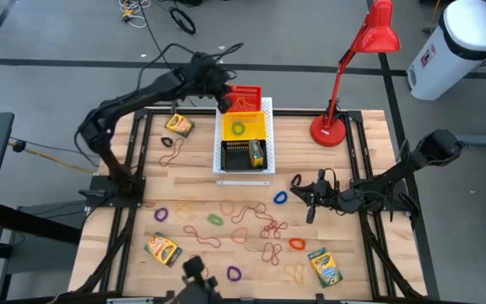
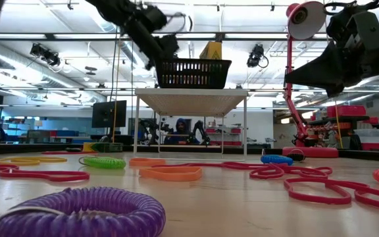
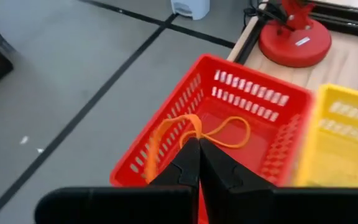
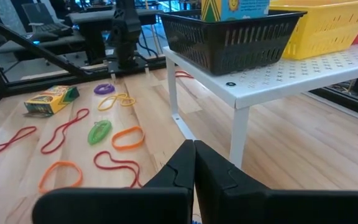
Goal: Pick & Place Office Desk Supplies
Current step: Put the orange rubber band into the red bin on the shelf, then put the green spring keychain into the yellow bin on the shelf
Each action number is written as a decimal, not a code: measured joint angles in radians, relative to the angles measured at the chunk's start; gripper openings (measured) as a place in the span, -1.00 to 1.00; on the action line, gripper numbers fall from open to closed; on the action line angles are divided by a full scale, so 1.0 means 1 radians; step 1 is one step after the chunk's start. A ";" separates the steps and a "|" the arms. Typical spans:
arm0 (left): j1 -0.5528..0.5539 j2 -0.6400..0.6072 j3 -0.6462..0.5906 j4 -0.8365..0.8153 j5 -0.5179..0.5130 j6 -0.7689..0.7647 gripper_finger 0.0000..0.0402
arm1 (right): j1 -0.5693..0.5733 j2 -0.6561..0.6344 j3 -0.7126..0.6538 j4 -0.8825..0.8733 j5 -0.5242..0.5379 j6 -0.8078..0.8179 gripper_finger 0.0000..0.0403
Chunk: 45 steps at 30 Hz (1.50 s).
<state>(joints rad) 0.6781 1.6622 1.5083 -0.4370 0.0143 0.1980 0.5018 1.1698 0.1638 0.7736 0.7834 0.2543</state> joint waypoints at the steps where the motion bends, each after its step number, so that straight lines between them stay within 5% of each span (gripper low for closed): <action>1: 0.011 0.017 0.007 0.007 0.023 -0.005 -0.98 | 0.000 0.000 0.000 0.000 0.000 -0.001 -0.97; 8: 0.033 0.076 0.022 0.012 0.103 -0.018 -0.96 | 0.000 0.000 0.000 0.000 0.000 -0.009 -0.97; 14: 0.017 0.062 0.021 0.001 0.076 -0.023 -0.69 | 0.000 0.000 0.000 0.000 0.000 -0.009 -0.97; 20: 0.008 -0.014 0.021 -0.033 0.073 -0.006 -0.40 | 0.000 0.000 0.000 0.000 0.000 -0.009 -0.97; 27: -0.040 -0.182 -0.009 -0.190 0.098 0.080 -0.48 | 0.000 0.000 0.000 -0.007 0.000 -0.009 -0.97; 34: -0.092 -0.407 -0.300 -0.078 0.093 0.083 -0.72 | 0.001 0.000 0.000 -0.029 -0.001 -0.031 -0.97; 45: -0.122 -0.726 -0.891 0.457 0.215 -0.013 -0.87 | -0.013 0.000 0.000 -0.027 -0.001 0.041 -0.97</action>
<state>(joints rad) 0.5558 0.9365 0.6175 0.0203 0.2288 0.1847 0.4886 1.1694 0.1638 0.7467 0.7826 0.2949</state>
